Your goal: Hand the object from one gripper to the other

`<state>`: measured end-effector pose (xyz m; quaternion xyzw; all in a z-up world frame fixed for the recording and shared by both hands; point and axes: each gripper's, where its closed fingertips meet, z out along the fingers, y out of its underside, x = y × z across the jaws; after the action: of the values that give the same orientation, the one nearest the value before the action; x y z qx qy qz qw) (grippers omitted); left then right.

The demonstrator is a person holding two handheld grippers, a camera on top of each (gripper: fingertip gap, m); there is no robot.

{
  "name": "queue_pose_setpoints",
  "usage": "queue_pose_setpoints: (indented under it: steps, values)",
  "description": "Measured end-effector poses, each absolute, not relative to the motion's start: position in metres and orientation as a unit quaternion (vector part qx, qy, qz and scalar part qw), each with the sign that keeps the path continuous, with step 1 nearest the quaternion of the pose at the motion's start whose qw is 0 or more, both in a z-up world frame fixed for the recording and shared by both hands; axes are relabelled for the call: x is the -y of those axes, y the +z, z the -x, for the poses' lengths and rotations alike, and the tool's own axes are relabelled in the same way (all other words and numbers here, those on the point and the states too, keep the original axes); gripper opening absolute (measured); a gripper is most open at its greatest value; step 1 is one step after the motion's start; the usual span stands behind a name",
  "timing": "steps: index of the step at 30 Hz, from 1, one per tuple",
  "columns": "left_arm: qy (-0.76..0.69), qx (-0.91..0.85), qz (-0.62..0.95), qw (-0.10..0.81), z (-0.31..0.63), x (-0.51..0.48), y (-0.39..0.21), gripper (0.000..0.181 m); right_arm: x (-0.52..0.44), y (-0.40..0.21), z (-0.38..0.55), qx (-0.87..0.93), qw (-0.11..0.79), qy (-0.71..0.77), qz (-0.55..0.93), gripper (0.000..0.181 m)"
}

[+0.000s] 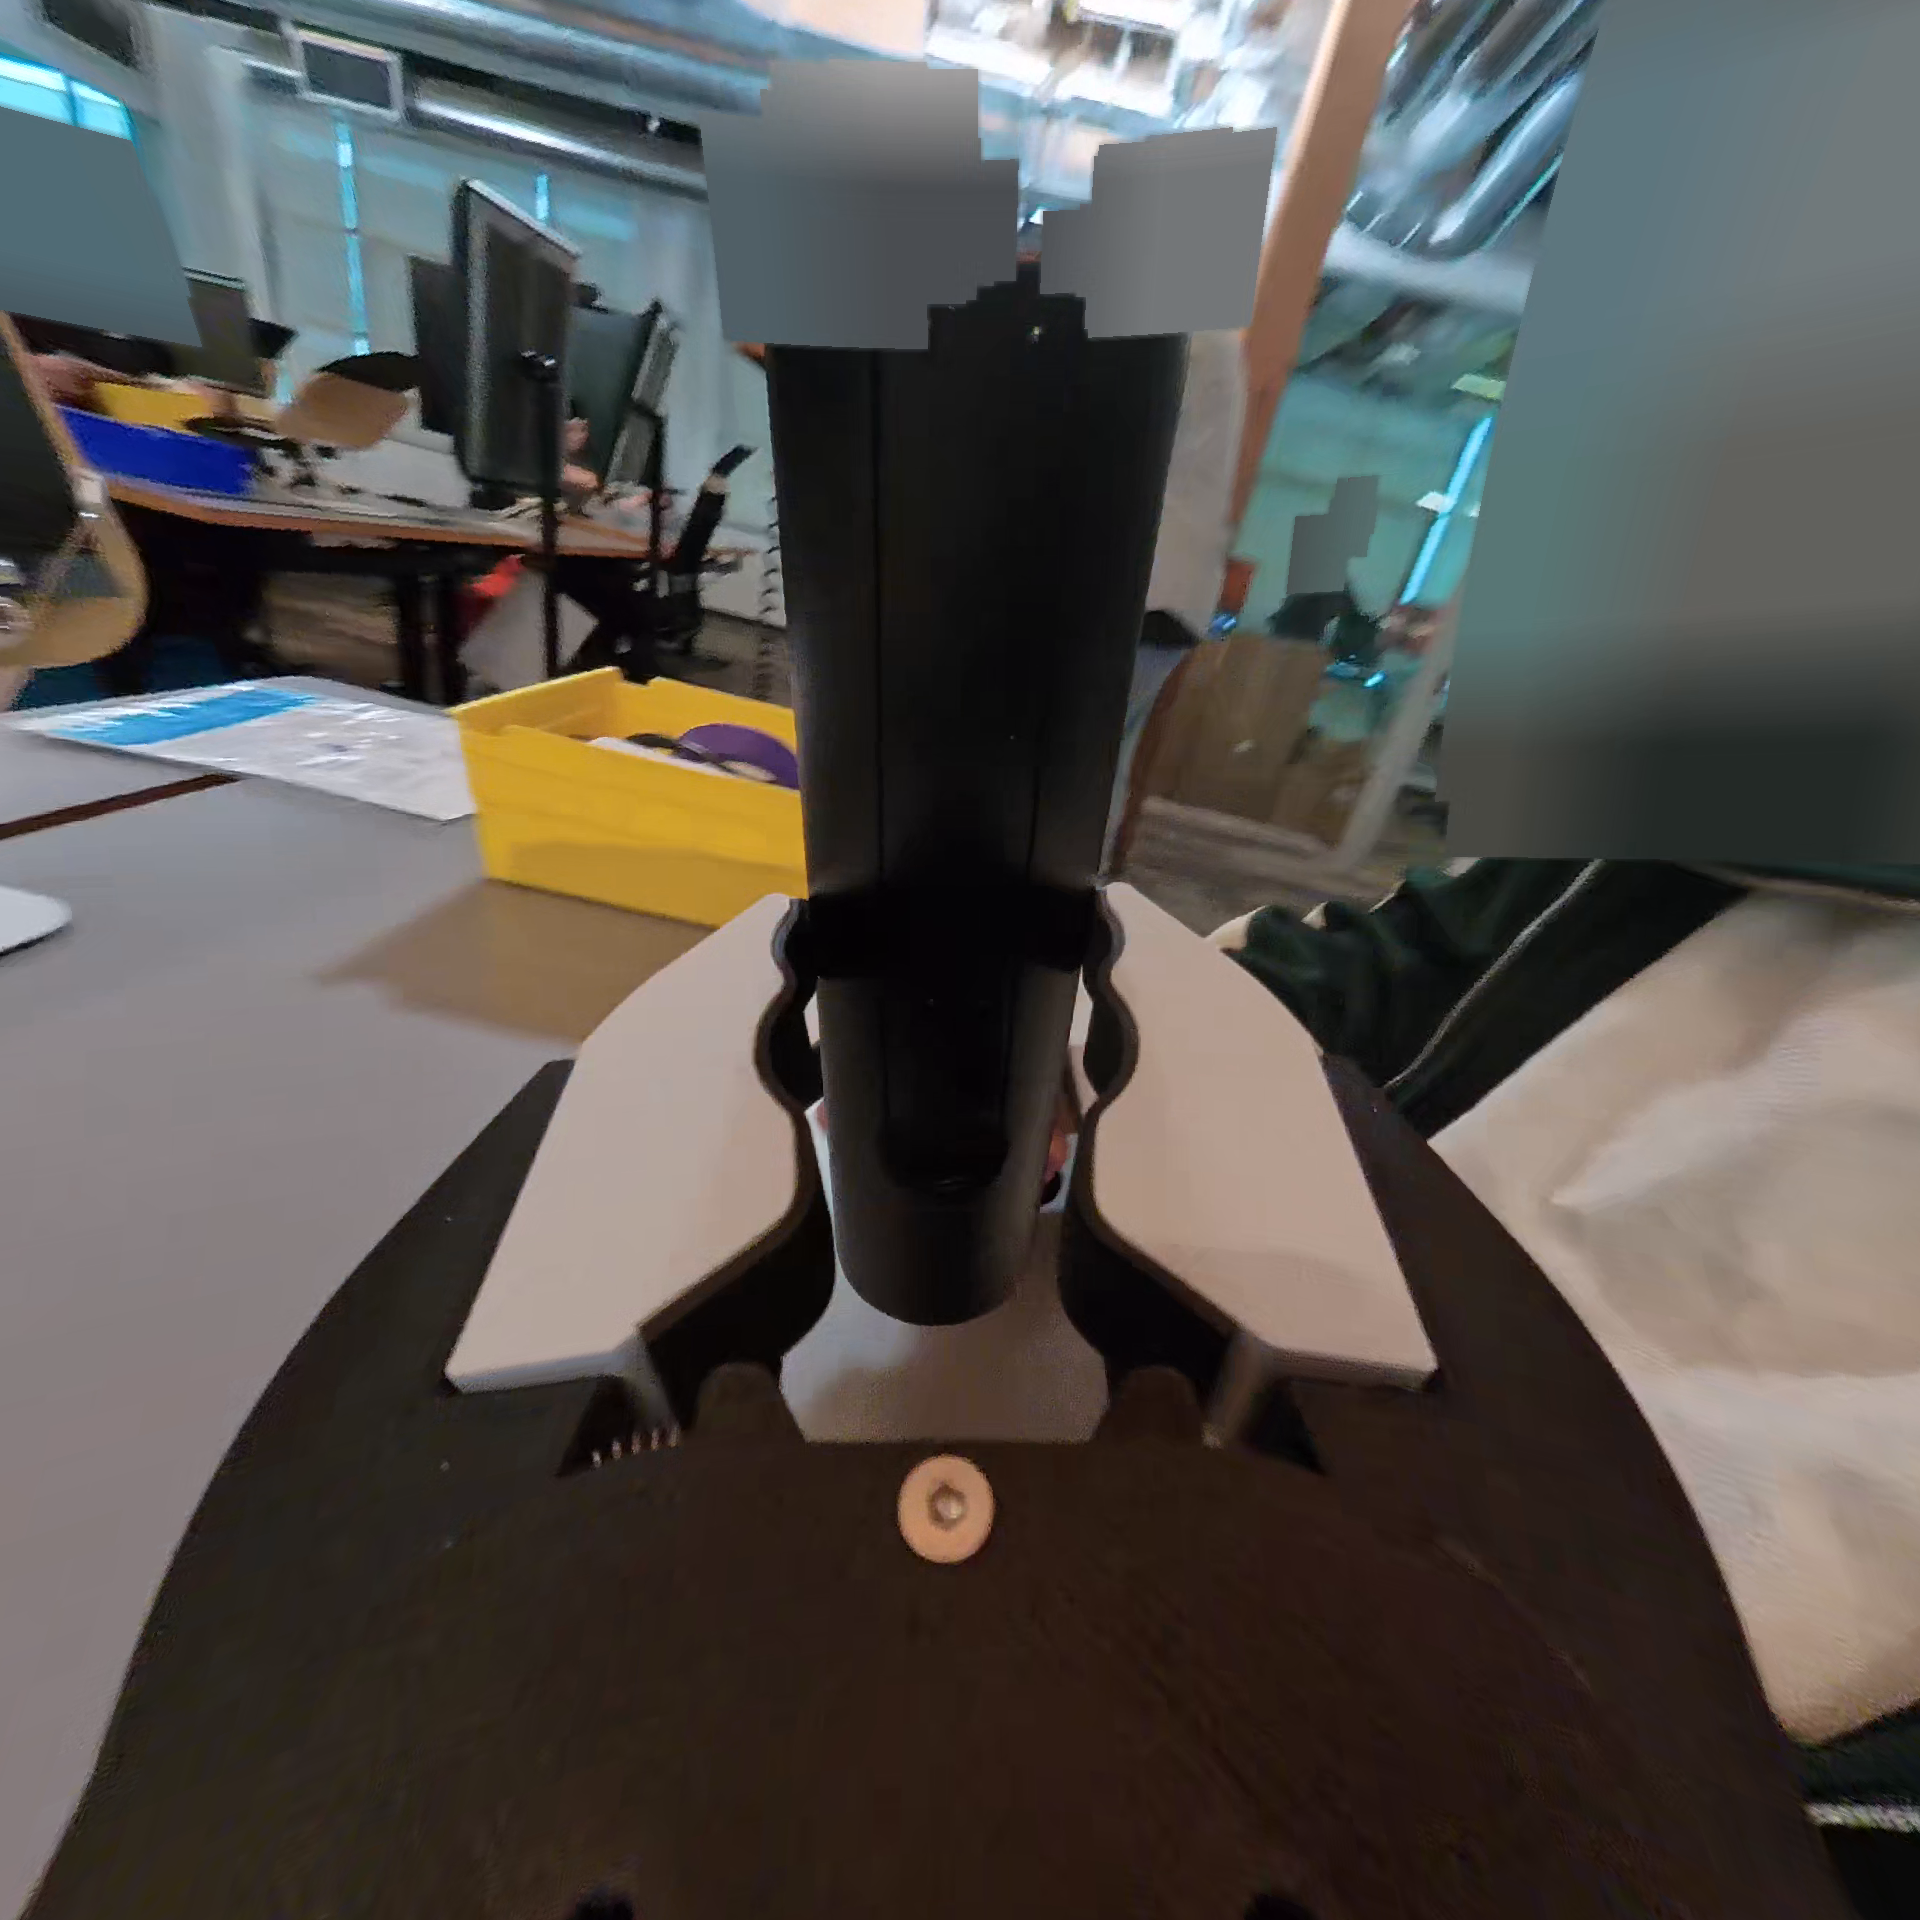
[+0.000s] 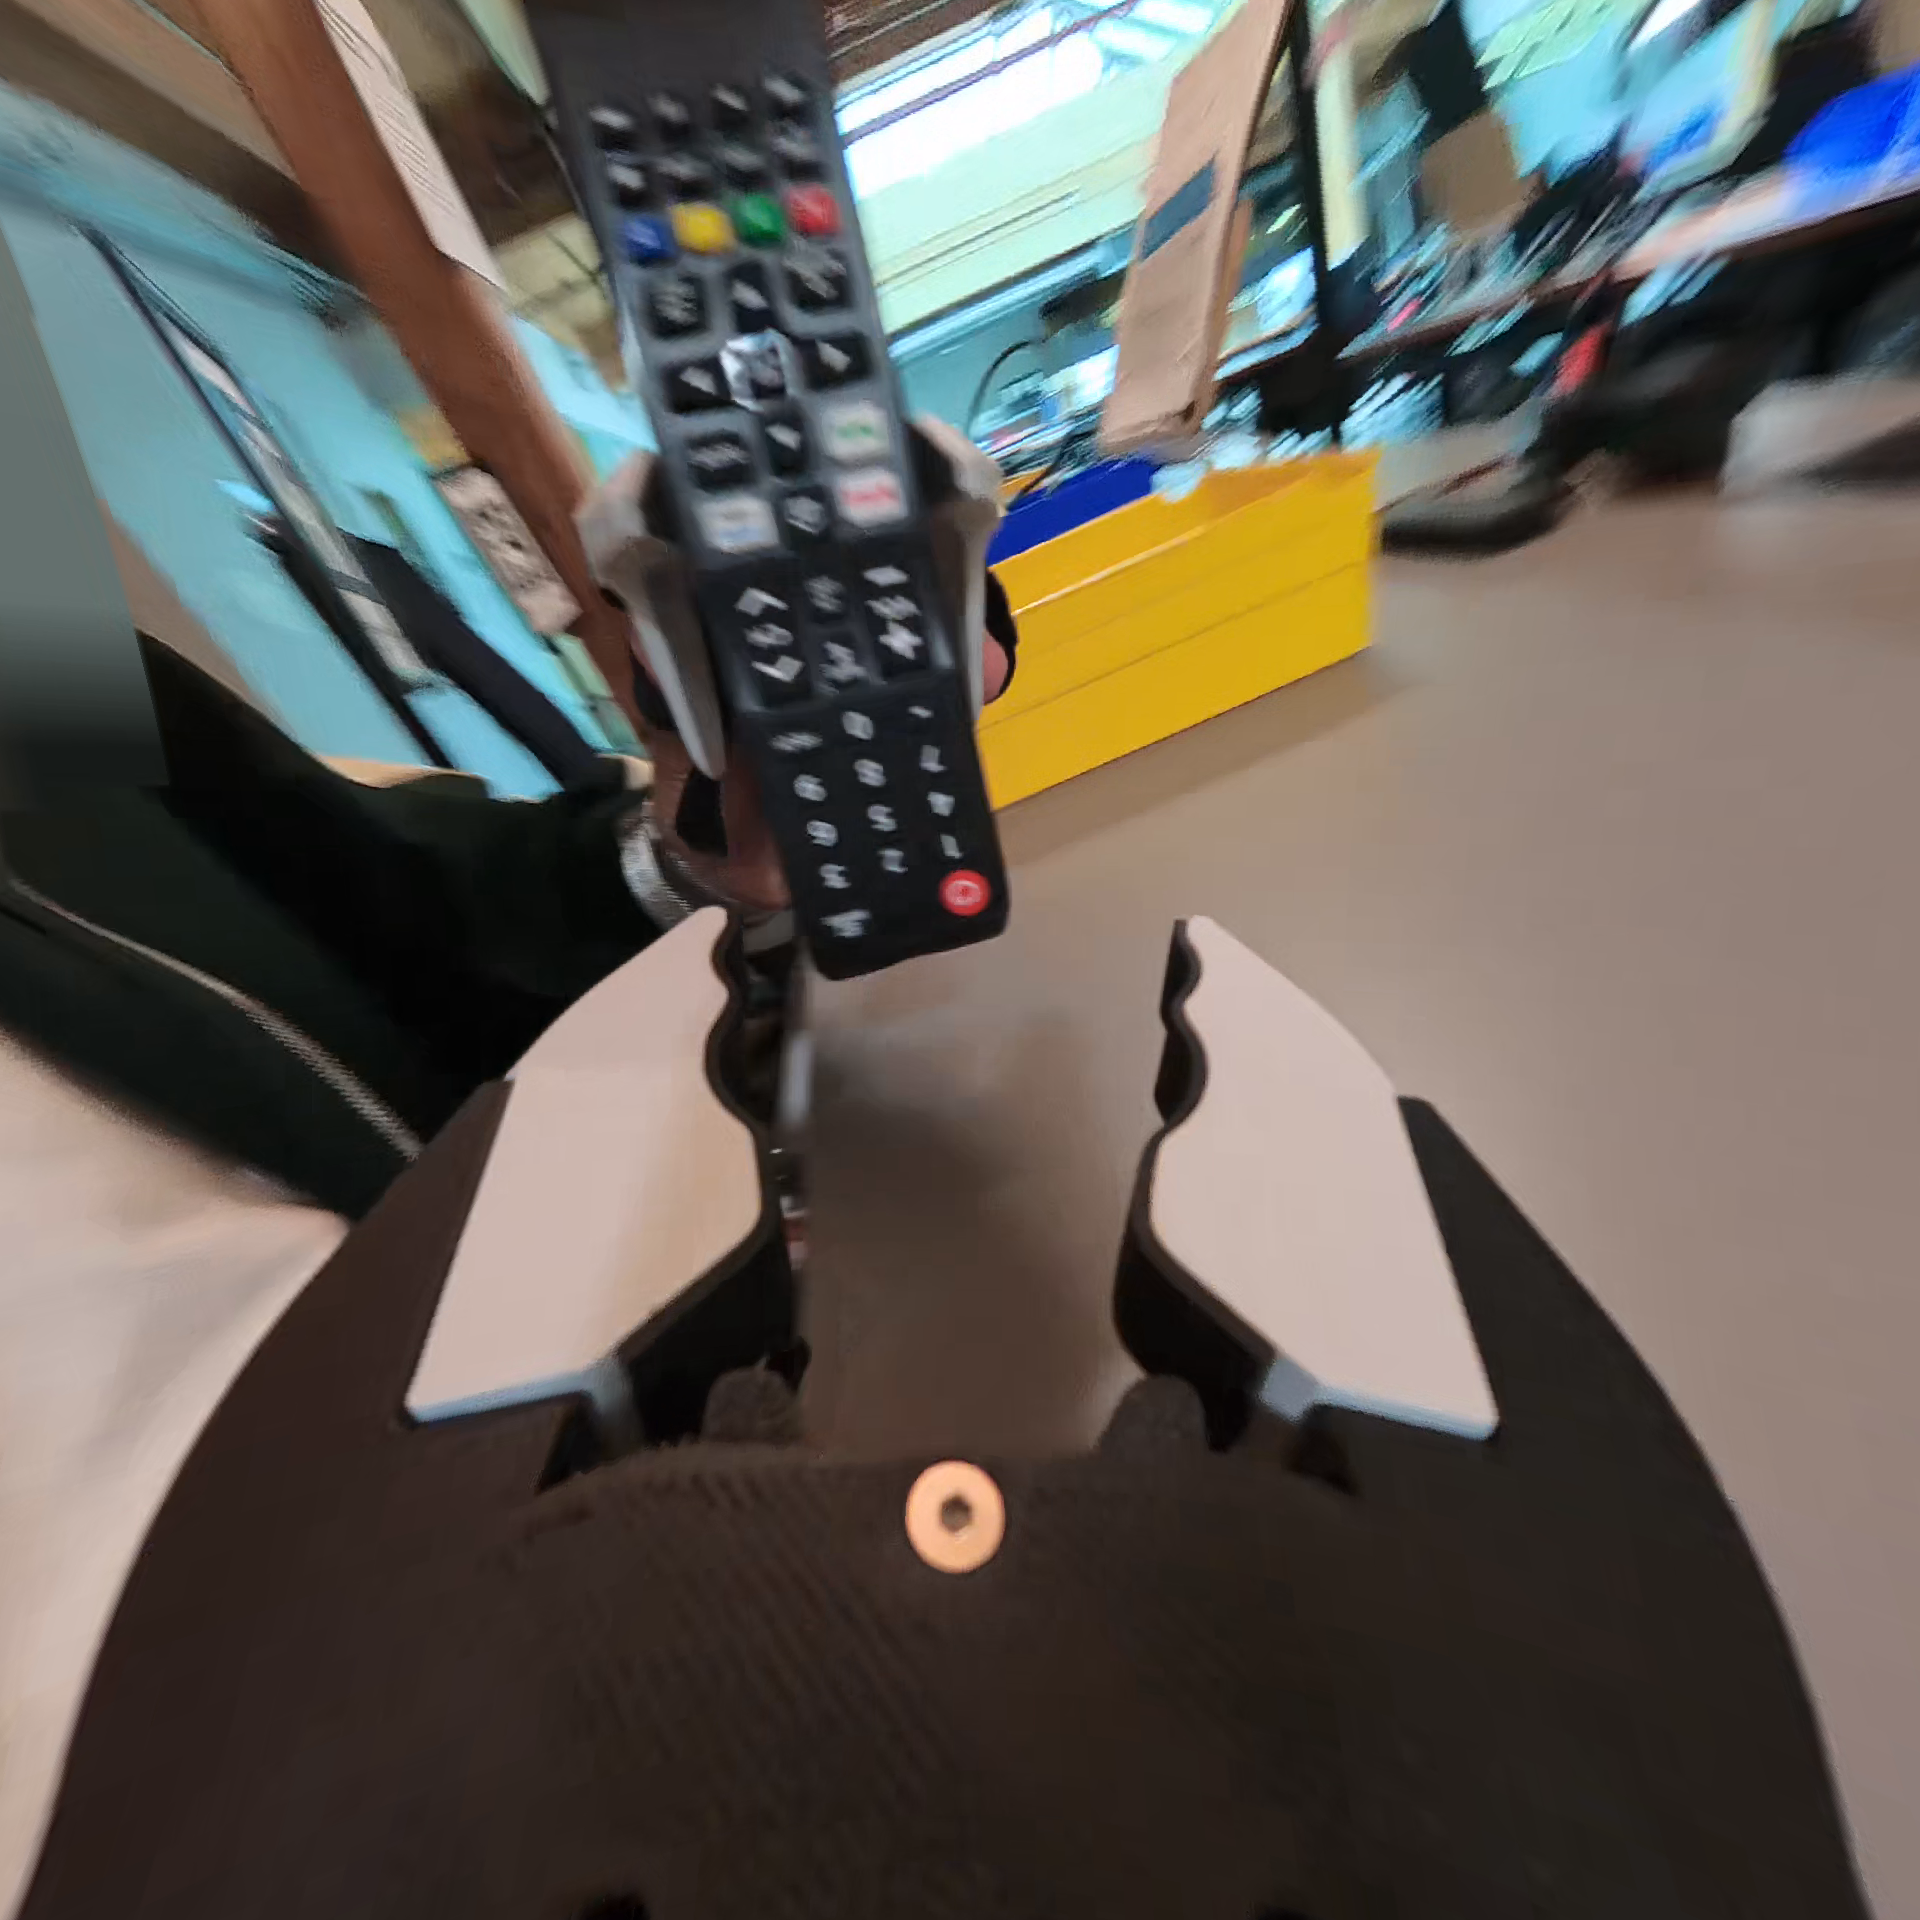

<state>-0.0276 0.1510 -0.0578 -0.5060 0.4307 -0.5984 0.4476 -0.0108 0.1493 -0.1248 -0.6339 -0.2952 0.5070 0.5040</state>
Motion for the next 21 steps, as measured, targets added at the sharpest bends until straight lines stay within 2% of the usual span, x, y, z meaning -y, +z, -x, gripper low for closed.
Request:
queue_pose_setpoints:
  steps: [3, 14, 19, 21]
  values:
    - [-0.569, -0.451, 0.517, 0.454, 0.025, -0.151, -0.064, 0.051, -0.148, -0.124, 0.013, 0.313, 0.529, 0.47, 0.633, 0.075]
    - [-0.59, -0.485, 0.502, 0.406, 0.005, -0.12, -0.073, 0.052, -0.127, -0.135, 0.04, 0.371, 0.499, 0.467, 0.629, 0.071]
    - [-0.593, -0.486, 0.504, 0.398, 0.002, -0.117, -0.075, 0.052, -0.121, -0.134, 0.041, 0.387, 0.493, 0.472, 0.62, 0.053]
    - [-0.595, -0.486, 0.502, 0.398, 0.002, -0.116, -0.074, 0.052, -0.12, -0.133, 0.041, 0.391, 0.495, 0.468, 0.619, 0.052]
